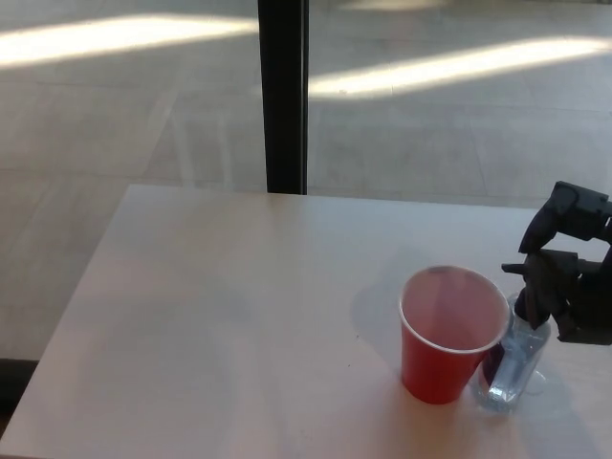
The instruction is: The robot uses its right hand fist to press the hand soap kept in the middle of the table to get liquid hand soap out
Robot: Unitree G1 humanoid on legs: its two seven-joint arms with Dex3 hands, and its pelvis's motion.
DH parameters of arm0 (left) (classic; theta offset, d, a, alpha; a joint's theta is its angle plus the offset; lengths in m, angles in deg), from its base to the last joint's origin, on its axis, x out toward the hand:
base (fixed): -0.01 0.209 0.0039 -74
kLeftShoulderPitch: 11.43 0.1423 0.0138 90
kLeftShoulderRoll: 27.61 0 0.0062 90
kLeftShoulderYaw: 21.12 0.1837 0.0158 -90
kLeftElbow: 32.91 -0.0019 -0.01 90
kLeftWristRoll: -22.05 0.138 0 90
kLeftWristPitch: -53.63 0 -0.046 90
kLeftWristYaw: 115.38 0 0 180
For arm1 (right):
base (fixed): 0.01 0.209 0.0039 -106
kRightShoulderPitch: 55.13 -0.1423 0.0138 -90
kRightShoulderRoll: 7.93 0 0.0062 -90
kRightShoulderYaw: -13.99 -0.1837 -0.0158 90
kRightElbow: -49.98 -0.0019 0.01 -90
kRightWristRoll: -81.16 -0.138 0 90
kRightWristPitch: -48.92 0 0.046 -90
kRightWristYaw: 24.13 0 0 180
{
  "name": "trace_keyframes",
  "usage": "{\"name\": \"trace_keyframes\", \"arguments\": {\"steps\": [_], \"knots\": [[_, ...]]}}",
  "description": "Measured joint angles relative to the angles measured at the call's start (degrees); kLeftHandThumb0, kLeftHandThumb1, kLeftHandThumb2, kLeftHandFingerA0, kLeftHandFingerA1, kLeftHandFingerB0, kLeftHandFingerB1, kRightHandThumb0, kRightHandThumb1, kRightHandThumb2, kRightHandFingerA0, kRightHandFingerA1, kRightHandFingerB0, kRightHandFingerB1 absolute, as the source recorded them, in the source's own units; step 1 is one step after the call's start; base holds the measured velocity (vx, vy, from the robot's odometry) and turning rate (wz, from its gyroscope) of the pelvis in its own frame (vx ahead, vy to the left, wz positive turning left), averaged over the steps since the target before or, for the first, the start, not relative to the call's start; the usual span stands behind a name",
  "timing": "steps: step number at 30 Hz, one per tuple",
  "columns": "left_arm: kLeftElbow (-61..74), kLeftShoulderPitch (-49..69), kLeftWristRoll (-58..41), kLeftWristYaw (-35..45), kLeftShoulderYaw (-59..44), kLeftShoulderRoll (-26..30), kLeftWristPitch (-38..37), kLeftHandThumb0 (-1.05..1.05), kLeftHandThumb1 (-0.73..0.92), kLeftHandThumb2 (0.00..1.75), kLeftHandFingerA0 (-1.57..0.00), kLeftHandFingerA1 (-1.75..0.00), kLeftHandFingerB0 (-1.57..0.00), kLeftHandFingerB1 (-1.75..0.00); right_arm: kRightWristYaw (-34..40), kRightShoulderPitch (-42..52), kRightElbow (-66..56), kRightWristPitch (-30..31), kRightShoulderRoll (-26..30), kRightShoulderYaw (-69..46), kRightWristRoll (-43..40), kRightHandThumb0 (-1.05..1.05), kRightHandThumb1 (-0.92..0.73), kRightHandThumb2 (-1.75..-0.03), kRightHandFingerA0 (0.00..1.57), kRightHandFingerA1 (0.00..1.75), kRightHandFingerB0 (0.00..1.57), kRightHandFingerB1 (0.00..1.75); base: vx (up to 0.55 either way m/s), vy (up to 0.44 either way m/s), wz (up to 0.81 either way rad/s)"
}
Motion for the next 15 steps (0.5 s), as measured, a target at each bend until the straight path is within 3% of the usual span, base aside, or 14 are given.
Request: {"name": "trace_keyframes", "arguments": {"steps": [1,4,9,10,11,15], "knots": [[0.0,0.0,0.0,0.0,0.0,0.0,0.0,-0.53,0.81,0.64,-0.72,-0.57,-0.60,-0.53,0.0,0.0,0.0,0.0,0.0,-0.1,-0.2,-0.35,-0.57,-1.16,1.02,1.75,0.66,1.60,0.00,0.000,0.00],[0.0,0.1,0.0,0.0,0.0,0.0,0.0,-0.54,0.81,0.64,-0.78,-0.61,-0.63,-0.55,0.0,0.1,0.0,0.1,0.0,-0.7,-1.2,-0.31,-0.61,-1.13,1.02,1.75,0.66,1.57,0.00,0.000,0.00],[-0.1,0.2,0.0,0.0,0.0,0.0,0.0,-0.53,0.81,0.64,-0.74,-0.58,-0.57,-0.50,0.0,-0.2,-0.4,0.9,0.0,-2.4,-3.1,-0.32,-0.60,-1.14,0.99,1.75,0.68,1.56,0.00,0.000,0.00],[-0.1,0.2,0.0,0.0,0.0,0.0,0.0,-0.53,0.81,0.64,-0.79,-0.61,-0.60,-0.52,0.0,-0.4,-0.4,1.2,0.0,-2.8,-3.5,-0.32,-0.61,-1.11,1.01,1.75,0.75,1.47,0.00,0.000,0.00],[-0.1,0.2,0.0,0.0,0.0,0.0,0.0,-0.54,0.81,0.64,-0.81,-0.63,-0.61,-0.54,0.0,-0.5,-0.5,1.6,0.0,-3.0,-3.9,-0.30,-0.61,-1.12,0.98,1.75,0.65,1.56,0.00,0.000,0.00],[-0.2,0.2,0.0,0.0,0.0,0.0,0.0,-0.53,0.82,0.64,-0.73,-0.59,-0.57,-0.52,0.1,-1.3,-0.5,3.9,0.0,-4.6,-5.8,-0.30,-0.61,-1.18,0.99,1.75,0.62,1.60,0.00,0.000,0.00]]}}
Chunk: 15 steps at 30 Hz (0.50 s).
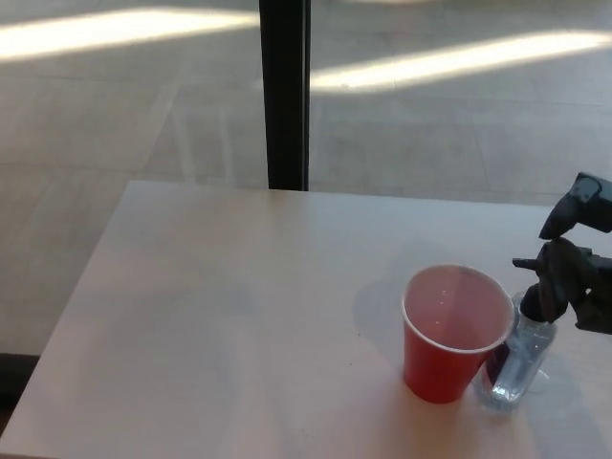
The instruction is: The robot uses its right hand fist to press the hand soap kept in the middle of the table to get liquid hand soap out
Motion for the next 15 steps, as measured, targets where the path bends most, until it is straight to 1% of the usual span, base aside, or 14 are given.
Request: {"name": "trace_keyframes", "arguments": {"steps": [4,5,6,7,8,9,10,12,13,14,15], "knots": [[0.0,0.1,0.0,0.0,0.0,0.0,0.0,-0.54,0.81,0.64,-0.71,-0.56,-0.57,-0.50,0.2,-1.0,0.1,2.7,0.0,-1.0,-1.7,-0.28,-0.60,-1.20,0.99,1.75,0.58,1.63,0.00,0.000,0.00],[0.0,0.2,0.0,0.0,0.0,0.0,0.0,-0.53,0.81,0.64,-0.72,-0.57,-0.56,-0.50,0.4,-1.2,0.2,3.4,0.0,-1.5,-2.0,-0.25,-0.58,-1.23,1.01,1.75,0.62,1.54,0.00,0.000,0.00],[0.0,0.2,0.0,0.0,0.0,0.0,0.0,-0.53,0.80,0.64,-0.74,-0.59,-0.58,-0.50,0.7,-1.5,0.3,4.2,0.0,-2.0,-2.3,-0.24,-0.60,-1.22,1.00,1.75,0.62,1.52,0.00,0.000,0.00],[0.0,0.3,0.0,0.0,0.0,0.0,0.0,-0.53,0.81,0.64,-0.76,-0.61,-0.59,-0.52,1.1,-1.8,0.4,5.2,0.0,-2.7,-2.9,-0.25,-0.63,-1.20,1.01,1.75,0.56,1.57,0.00,0.000,0.00],[0.0,0.3,0.0,0.0,0.0,0.0,0.0,-0.53,0.81,0.64,-0.76,-0.61,-0.59,-0.52,1.4,-2.1,0.5,6.0,0.0,-3.2,-3.4,-0.25,-0.63,-1.20,1.01,1.75,0.56,1.57,0.00,0.000,0.00],[0.0,0.3,0.0,0.0,0.0,0.0,0.0,-0.53,0.81,0.64,-0.75,-0.60,-0.61,-0.53,1.8,-2.6,0.5,7.0,0.0,-4.1,-4.2,-0.27,-0.63,-1.13,1.02,1.75,0.58,1.58,0.00,0.000,0.00],[0.0,0.3,0.0,0.0,0.0,0.0,0.0,-0.54,0.80,0.64,-0.78,-0.61,-0.62,-0.53,2.1,-3.0,0.5,7.6,0.0,-4.8,-4.7,-0.28,-0.66,-1.08,1.01,1.75,0.58,1.54,0.00,0.000,0.00],[0.0,0.5,0.0,0.0,0.0,0.0,0.0,-0.54,0.81,0.64,-0.76,-0.59,-0.62,-0.53,3.4,-4.2,0.5,9.3,0.1,-7.3,-6.5,-0.26,-0.67,-1.09,1.00,1.75,0.59,1.55,0.00,0.000,0.00],[0.0,0.6,0.0,0.0,0.0,0.0,0.0,-0.54,0.81,0.64,-0.79,-0.61,-0.61,-0.52,4.0,-4.7,0.5,10.0,0.2,-8.5,-7.3,-0.27,-0.68,-1.07,0.99,1.75,0.56,1.48,0.00,0.000,0.00],[0.0,0.6,0.0,0.0,0.0,0.0,0.0,-0.54,0.81,0.64,-0.79,-0.62,-0.59,-0.52,4.4,-5.1,0.5,10.5,0.3,-9.4,-7.9,-0.27,-0.70,-1.03,0.96,1.75,0.54,1.45,0.00,0.000,0.00],[0.0,0.7,0.0,0.0,0.0,0.0,0.0,-0.53,0.81,0.64,-0.73,-0.59,-0.57,-0.51,4.9,-5.5,0.6,11.1,0.3,-10.6,-8.8,-0.31,-0.78,-0.93,0.93,1.75,0.53,1.48,0.00,0.000,0.00]]}}
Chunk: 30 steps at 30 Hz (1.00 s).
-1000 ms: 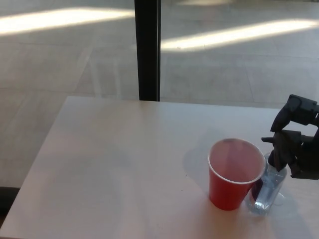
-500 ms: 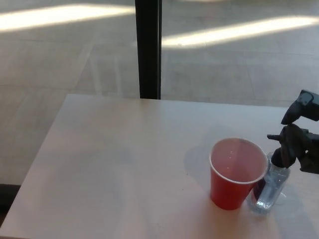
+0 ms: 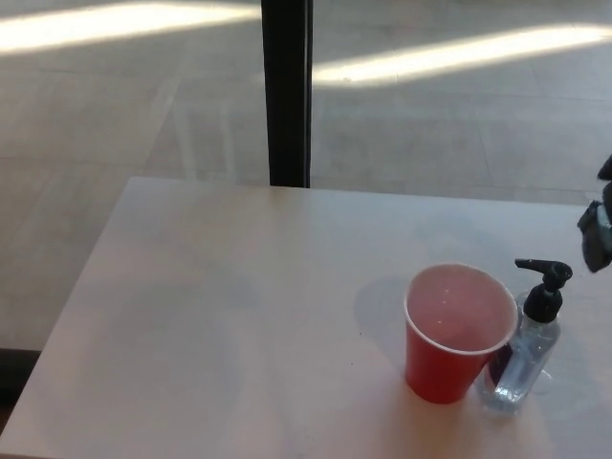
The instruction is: The robot uses its right hand fist to press the hand soap kept in the middle of the table to get liquid hand soap out
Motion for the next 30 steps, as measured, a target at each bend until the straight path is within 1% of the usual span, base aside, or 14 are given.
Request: {"name": "trace_keyframes", "arguments": {"steps": [1,2,4,5,6,11,12,17,19,20,24,25,26,30], "knots": [[0.0,0.0,0.0,0.0,0.0,0.0,0.0,-0.53,0.81,0.64,-0.72,-0.57,-0.57,-0.51,0.4,-0.3,0.1,0.4,0.1,-1.0,-0.6,-0.32,-0.55,-1.07,0.99,1.75,0.64,1.41,0.00,0.000,0.00],[0.0,0.1,0.0,0.0,0.0,0.0,0.0,-0.53,0.81,0.64,-0.72,-0.57,-0.57,-0.51,1.0,-0.6,0.3,1.1,0.3,-2.6,-1.7,-0.32,-0.55,-1.07,0.99,1.75,0.64,1.41,0.00,0.000,0.00],[0.0,0.3,0.0,0.0,0.0,0.0,0.0,-0.53,0.82,0.64,-0.71,-0.57,-0.56,-0.50,2.3,-0.8,0.8,2.2,1.2,-5.9,-3.3,-0.30,-0.29,-1.06,1.11,1.73,0.97,1.16,0.00,0.000,0.00],[0.0,0.4,0.0,0.0,0.0,0.0,0.0,-0.53,0.82,0.64,-0.73,-0.57,-0.57,-0.50,2.9,-1.0,1.0,2.6,1.6,-7.3,-4.1,-0.37,-0.21,-1.06,1.43,1.46,1.18,1.23,0.00,0.000,0.00],[-0.1,0.5,0.0,0.0,0.0,0.0,0.0,-0.53,0.81,0.64,-0.73,-0.58,-0.58,-0.51,3.6,-1.1,1.2,3.0,2.0,-8.9,-4.9,-0.39,-0.25,-1.06,1.43,1.46,1.20,1.27,0.00,0.000,0.00],[-0.1,0.9,-0.1,0.0,0.0,0.0,0.0,-0.53,0.82,0.64,-0.73,-0.59,-0.56,-0.51,6.9,-1.1,3.3,5.1,4.8,-17.6,-8.6,-0.29,-0.16,-1.35,1.21,1.66,1.08,1.31,0.00,0.000,0.00],[-0.1,1.0,-0.1,0.0,0.0,0.0,0.0,-0.54,0.81,0.64,-0.74,-0.58,-0.57,-0.50,7.5,-1.1,3.8,5.5,5.4,-19.3,-9.2,-0.29,-0.29,-1.18,1.46,1.47,1.18,1.19,0.00,0.000,0.00],[-0.1,1.6,0.0,0.0,0.0,0.0,0.0,-0.54,0.81,0.64,-0.74,-0.59,-0.58,-0.51,9.8,1.6,7.1,7.3,8.2,-28.4,-11.5,-0.35,-0.38,-1.08,1.24,1.66,0.94,1.13,0.00,0.000,0.00],[-0.1,1.8,-0.1,0.0,0.0,0.0,0.0,-0.55,0.81,0.64,-0.76,-0.59,-0.60,-0.52,10.6,4.1,8.2,7.9,8.7,-32.3,-12.0,-0.38,-0.22,-1.08,1.24,1.62,0.95,0.94,0.00,0.000,0.00],[-0.1,1.8,0.0,0.0,0.0,0.0,0.0,-0.55,0.81,0.64,-0.76,-0.59,-0.60,-0.52,10.9,5.4,8.6,8.1,8.7,-33.9,-12.2,-0.38,-0.25,-1.05,1.43,1.43,0.90,0.93,0.00,0.000,0.00],[-0.2,2.3,0.0,0.0,0.0,0.0,0.0,-0.55,0.81,0.64,-0.76,-0.59,-0.63,-0.54,11.9,14.0,10.8,8.4,7.7,-40.7,-12.3,-0.38,-0.30,-1.15,1.20,1.44,0.78,0.84,0.00,0.000,0.00],[-0.2,2.4,0.0,0.0,0.0,0.1,0.0,-0.54,0.82,0.64,-0.71,-0.61,-0.57,-0.53,12.2,16.1,11.5,8.4,6.9,-42.0,-12.3,-0.41,-0.42,-1.10,1.23,1.21,0.72,0.82,0.00,0.000,0.00],[-0.2,2.5,0.0,0.0,0.0,0.1,0.0,-0.54,0.82,0.64,-0.71,-0.61,-0.57,-0.53,12.6,18.4,12.3,8.3,5.7,-43.4,-12.3,-0.41,-0.42,-1.10,1.23,1.21,0.72,0.82,0.00,0.000,0.00],[-0.3,2.9,-0.1,0.0,-0.1,0.2,0.0,-0.54,0.81,0.64,-0.75,-0.59,-0.61,-0.53,15.8,25.3,15.3,8.2,-0.3,-46.2,-11.2,-0.47,-0.55,-0.95,0.97,1.51,0.49,0.94,0.00,0.000,0.00]]}}
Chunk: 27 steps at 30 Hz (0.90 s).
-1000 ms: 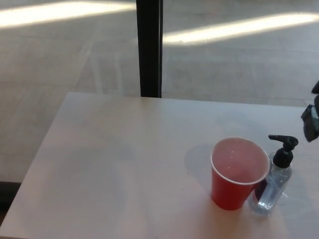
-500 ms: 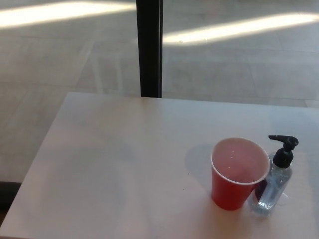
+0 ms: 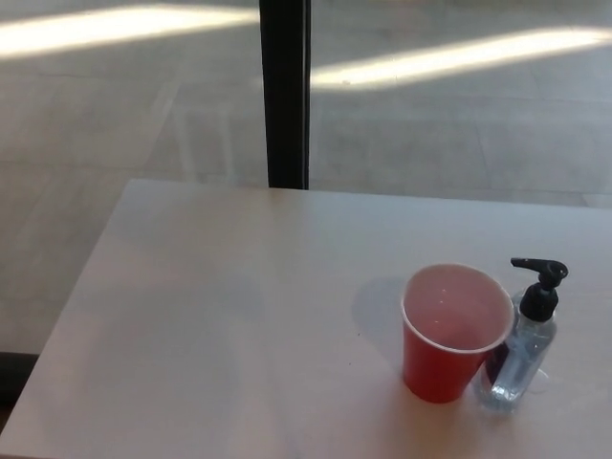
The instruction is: The robot uses its right hand fist to press the hand soap kept in the middle of the table to get liquid hand soap out
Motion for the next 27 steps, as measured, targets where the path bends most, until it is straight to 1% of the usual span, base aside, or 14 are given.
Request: {"name": "trace_keyframes", "arguments": {"steps": [3,5,6,11,12,13,14,20,21,22,23,24,25,27], "knots": [[0.0,-0.2,0.0,0.0,0.0,0.0,0.0,-0.54,0.81,0.64,-0.72,-0.58,-0.57,-0.51,2.4,1.8,0.8,-0.1,-3.0,-0.7,0.6,-0.46,-0.52,-0.99,1.00,1.60,0.56,1.29,0.00,0.000,0.00],[0.0,-0.1,0.0,0.0,0.0,0.0,0.0,-0.54,0.81,0.64,-0.72,-0.58,-0.57,-0.51,4.0,2.7,1.8,-0.7,-5.3,-1.1,1.3,-0.46,-0.52,-0.99,1.00,1.60,0.56,1.29,0.00,0.000,0.00],[-0.1,0.0,0.0,0.0,-0.1,0.0,0.0,-0.55,0.81,0.64,-0.74,-0.59,-0.56,-0.51,5.2,3.4,2.6,-1.0,-7.0,-1.1,2.0,-0.42,-0.53,-1.02,0.84,1.49,0.52,1.14,0.00,0.000,0.00],[-0.3,0.4,-0.2,0.0,-0.7,0.0,0.0,-0.55,0.81,0.64,-0.74,-0.59,-0.57,-0.51,9.3,7.7,3.1,-2.8,-13.3,1.0,5.9,-0.44,-0.57,-0.93,0.90,1.16,0.55,0.93,0.00,0.000,0.00],[-0.3,0.5,-0.3,0.0,-0.7,0.0,0.0,-0.56,0.81,0.64,-0.74,-0.58,-0.56,-0.50,9.8,8.6,3.1,-3.1,-14.0,1.8,6.8,-0.48,-0.49,-1.08,0.82,0.97,0.56,0.82,0.00,0.000,0.00],[-0.3,0.6,-0.3,0.0,-0.8,0.0,0.0,-0.56,0.81,0.64,-0.75,-0.58,-0.57,-0.51,10.3,9.5,3.1,-3.4,-14.8,2.8,7.6,-0.50,-0.53,-1.11,0.99,1.10,1.00,1.16,0.00,0.000,0.00],[-0.3,0.7,-0.3,-0.1,-0.8,0.0,0.0,-0.55,0.80,0.64,-0.75,-0.58,-0.58,-0.51,10.6,10.3,3.4,-3.8,-15.7,3.8,8.5,-0.47,-0.63,-0.88,0.79,1.17,0.68,1.14,0.00,0.000,0.00],[-0.4,0.8,-0.4,-0.3,-0.8,0.0,0.0,-0.55,0.81,0.64,-0.73,-0.57,-0.54,-0.49,11.8,13.4,4.9,-4.0,-19.1,9.8,12.2,-0.43,-0.73,-0.85,0.63,1.17,0.49,0.94,0.00,0.000,0.00],[-0.5,0.9,-0.4,-0.4,-0.9,0.0,0.0,-0.55,0.81,0.64,-0.71,-0.56,-0.53,-0.49,12.1,13.8,4.8,-3.8,-19.5,10.5,12.5,-0.40,-0.68,-0.88,0.60,1.35,0.38,0.97,0.00,0.000,0.00],[-0.5,0.9,-0.4,-0.4,-0.9,0.0,0.0,-0.55,0.80,0.64,-0.74,-0.57,-0.54,-0.49,12.4,14.3,4.3,-3.3,-20.0,11.3,12.7,-0.40,-0.56,-1.07,0.82,1.04,0.32,0.69,0.00,0.000,0.00],[-0.5,1.0,-0.5,-0.4,-0.9,0.0,0.0,-0.55,0.81,0.64,-0.75,-0.57,-0.54,-0.49,12.6,14.7,3.5,-2.9,-20.3,11.9,12.9,-0.38,-0.70,-0.78,0.64,1.15,0.29,0.71,0.00,0.000,0.00],[-0.5,1.0,-0.5,-0.4,-1.0,0.0,0.0,-0.55,0.81,0.64,-0.75,-0.57,-0.54,-0.49,12.8,15.1,2.8,-2.5,-20.4,12.5,13.2,-0.38,-0.70,-0.78,0.64,1.15,0.29,0.71,0.00,0.000,0.00],[-0.5,1.1,-0.5,-0.4,-1.0,0.0,0.0,-0.54,0.82,0.64,-0.74,-0.60,-0.57,-0.53,12.8,15.5,2.4,-2.2,-20.4,13.0,13.4,-0.40,-0.57,-1.06,0.67,0.94,0.28,0.66,0.00,0.000,0.00],[-0.5,1.1,-0.6,-0.5,-1.0,0.0,0.0,-0.55,0.81,0.64,-0.73,-0.59,-0.56,-0.52,12.6,16.2,2.0,-1.5,-20.3,14.1,13.6,-0.40,-0.59,-1.07,0.61,0.90,0.26,0.64,0.00,0.000,0.00]]}}
